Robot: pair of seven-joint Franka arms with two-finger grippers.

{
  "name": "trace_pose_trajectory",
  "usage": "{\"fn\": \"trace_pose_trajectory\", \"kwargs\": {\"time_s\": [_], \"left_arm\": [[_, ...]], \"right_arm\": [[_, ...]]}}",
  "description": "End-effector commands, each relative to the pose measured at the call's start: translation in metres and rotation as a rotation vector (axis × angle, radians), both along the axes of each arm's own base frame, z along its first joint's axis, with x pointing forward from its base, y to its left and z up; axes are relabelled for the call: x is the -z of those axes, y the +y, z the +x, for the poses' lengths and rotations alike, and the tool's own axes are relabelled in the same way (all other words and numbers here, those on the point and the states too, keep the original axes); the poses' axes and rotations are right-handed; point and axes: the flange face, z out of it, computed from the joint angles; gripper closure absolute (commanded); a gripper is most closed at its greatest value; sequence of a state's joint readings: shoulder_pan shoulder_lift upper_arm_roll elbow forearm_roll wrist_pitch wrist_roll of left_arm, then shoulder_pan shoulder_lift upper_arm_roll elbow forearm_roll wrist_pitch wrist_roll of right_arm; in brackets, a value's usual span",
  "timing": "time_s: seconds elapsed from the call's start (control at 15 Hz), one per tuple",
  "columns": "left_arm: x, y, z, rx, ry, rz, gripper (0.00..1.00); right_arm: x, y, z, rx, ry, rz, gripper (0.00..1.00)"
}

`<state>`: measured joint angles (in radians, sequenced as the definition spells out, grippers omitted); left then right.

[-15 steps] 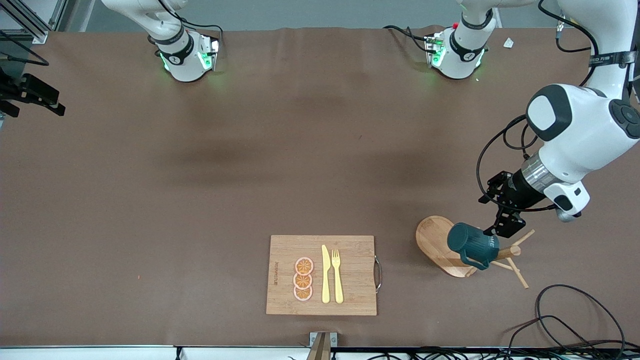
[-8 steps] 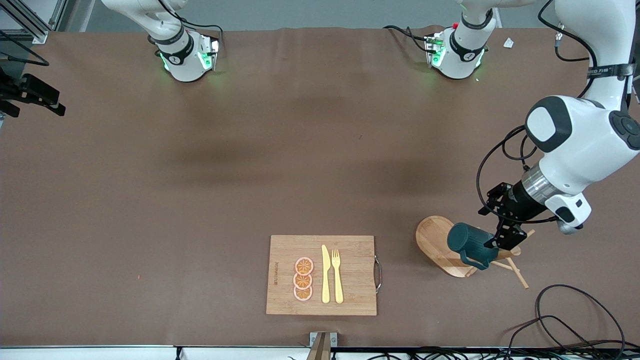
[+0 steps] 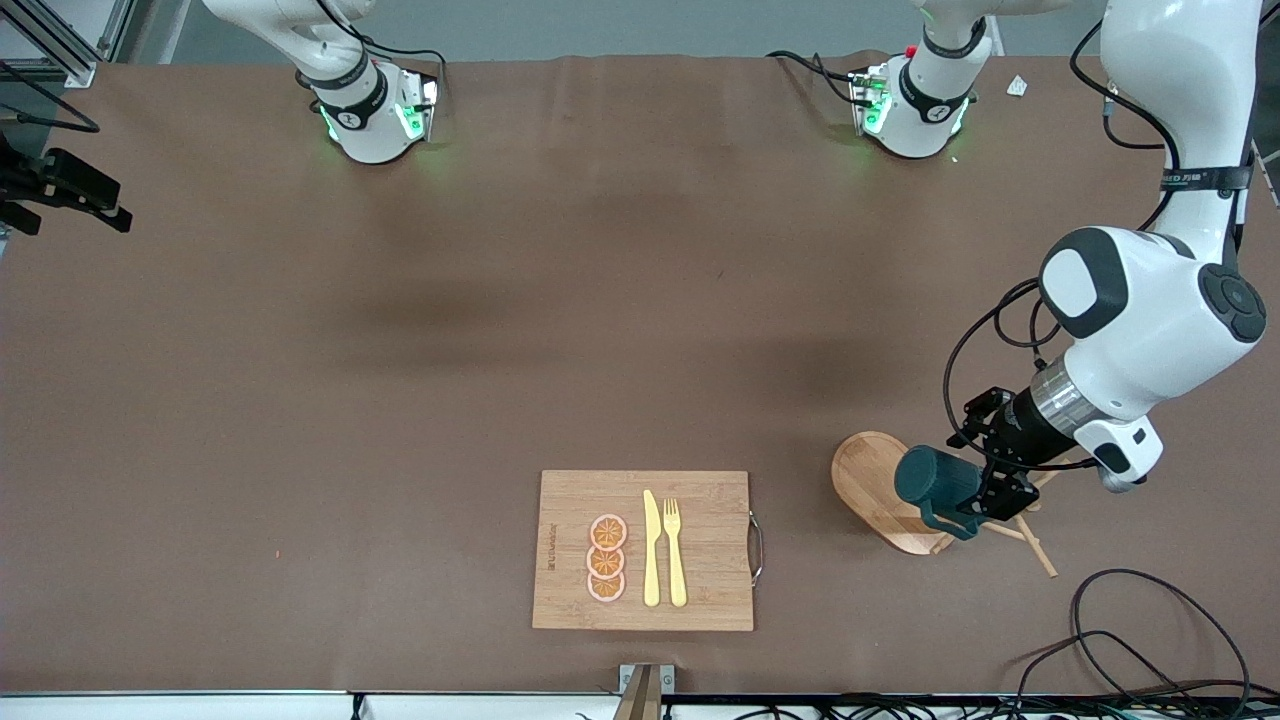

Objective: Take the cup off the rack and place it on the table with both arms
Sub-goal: 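Close the left gripper on the teal mug's rim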

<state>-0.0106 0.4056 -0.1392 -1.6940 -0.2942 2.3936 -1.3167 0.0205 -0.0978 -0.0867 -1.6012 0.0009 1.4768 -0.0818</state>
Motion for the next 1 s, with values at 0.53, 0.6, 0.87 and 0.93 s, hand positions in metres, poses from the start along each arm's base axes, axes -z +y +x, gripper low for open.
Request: {"fn": "trace_pose_trajectory", "kwargs": {"time_s": [0.53,0.6,0.87,0.93], "left_arm": [[0.020,-0.010,0.010,0.007,0.020,-0.019,0.09],[0.020,-0.013,0.009,0.002,0.025,-0.023,0.15],[0.016,-0.026,0.004,0.026,0.059,-0.036,0.24],[0.011,-0.029,0.003,0.036,0.074,-0.041,0.25]], "right_arm": [[-0.001,-0.002,-0.008,-0.002,-0.003,-0.009,0.00],[-0.001,-0.003,-0.008,-0.001,-0.003,-0.009,0.00],[0.000,-0.003,-0.008,-0.001,-0.002,-0.009,0.00],[0.000,-0.003,-0.008,-0.001,-0.002,-0.009,0.00]]}}
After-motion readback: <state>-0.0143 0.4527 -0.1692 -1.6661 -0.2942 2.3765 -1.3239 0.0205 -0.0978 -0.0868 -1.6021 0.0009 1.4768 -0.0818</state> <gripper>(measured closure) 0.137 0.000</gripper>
